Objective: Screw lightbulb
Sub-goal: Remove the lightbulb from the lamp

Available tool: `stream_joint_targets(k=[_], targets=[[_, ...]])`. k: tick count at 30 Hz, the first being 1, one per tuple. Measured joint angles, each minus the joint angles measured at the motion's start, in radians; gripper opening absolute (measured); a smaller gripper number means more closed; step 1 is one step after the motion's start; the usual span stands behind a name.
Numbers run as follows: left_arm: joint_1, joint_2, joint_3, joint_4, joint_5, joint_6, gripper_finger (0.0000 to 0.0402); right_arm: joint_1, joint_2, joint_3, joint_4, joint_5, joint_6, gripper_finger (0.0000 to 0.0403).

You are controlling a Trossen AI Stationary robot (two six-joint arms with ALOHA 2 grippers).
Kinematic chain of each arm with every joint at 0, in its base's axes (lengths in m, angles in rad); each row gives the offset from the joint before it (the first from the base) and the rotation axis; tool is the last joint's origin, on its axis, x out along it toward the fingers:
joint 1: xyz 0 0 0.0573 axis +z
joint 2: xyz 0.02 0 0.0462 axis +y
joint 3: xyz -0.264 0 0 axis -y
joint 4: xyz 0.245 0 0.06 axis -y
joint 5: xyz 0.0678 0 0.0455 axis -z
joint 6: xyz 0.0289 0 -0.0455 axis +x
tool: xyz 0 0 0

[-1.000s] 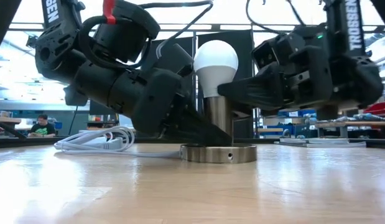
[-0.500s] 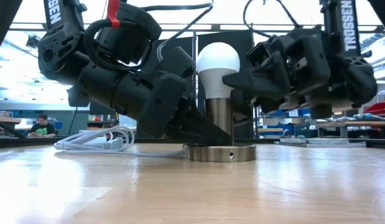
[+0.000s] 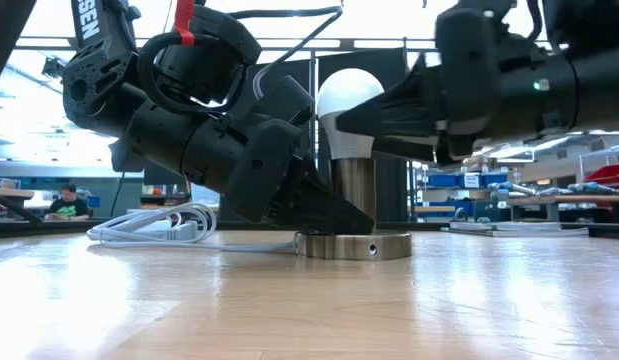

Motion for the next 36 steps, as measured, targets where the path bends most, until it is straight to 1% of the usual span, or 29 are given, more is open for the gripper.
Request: stream_joint_targets(k=[4,7,10,15,22,25,26,28,29,30,31,32,34,36], targets=[[0.000,-0.001,-0.001,0.000,0.000,-0.003,0.0196,-0.002,0.008,0.077,-0.130,0.050,0.031,0.0279],[0.000,-0.001,0.000,0.000,0.001,-0.003,0.0196,-0.014,0.008,0.102,-0.198,0.072,0.076,0.0276],[0.000,-0.001,0.000,0.000,0.001,-0.005,0.0196,-0.016,0.008,0.105,-0.203,0.109,0.118,0.0272],[0.002,0.000,0.000,0.000,-0.008,-0.008,0.0196,0.001,0.008,0.105,-0.211,0.202,0.136,0.0266],[0.002,0.000,0.000,-0.003,-0.027,-0.011,0.0196,0.038,0.008,0.106,-0.239,0.280,0.157,0.0259],[0.002,0.000,0.000,-0.003,-0.034,-0.011,0.0196,0.087,0.008,0.106,-0.278,0.387,0.163,0.0254],[0.002,0.000,0.000,-0.004,-0.035,-0.012,0.0196,0.107,0.008,0.106,-0.299,0.447,0.170,0.0252],[0.001,0.000,0.000,-0.006,-0.037,-0.011,0.0196,0.152,0.008,0.105,-0.328,0.621,0.198,0.0246],[0.000,0.000,0.000,-0.005,-0.037,-0.011,0.0196,0.171,0.008,0.105,-0.330,0.692,0.202,0.0243],[0.000,0.000,0.000,-0.005,-0.037,-0.011,0.0196,0.186,0.008,0.105,-0.328,0.726,0.195,0.0240],[0.000,0.000,0.000,-0.005,-0.037,-0.011,0.0196,0.196,0.008,0.105,-0.317,0.727,0.172,0.0237],[0.000,0.000,0.000,-0.005,-0.037,-0.011,0.0196,0.199,0.008,0.105,-0.299,0.703,0.150,0.0235],[0.000,0.000,0.000,-0.005,-0.037,-0.010,0.0196,0.187,0.008,0.105,-0.276,0.588,0.146,0.0232],[0.000,0.000,0.000,-0.005,-0.037,-0.010,0.0196,0.158,0.008,0.105,-0.284,0.475,0.186,0.0231]])
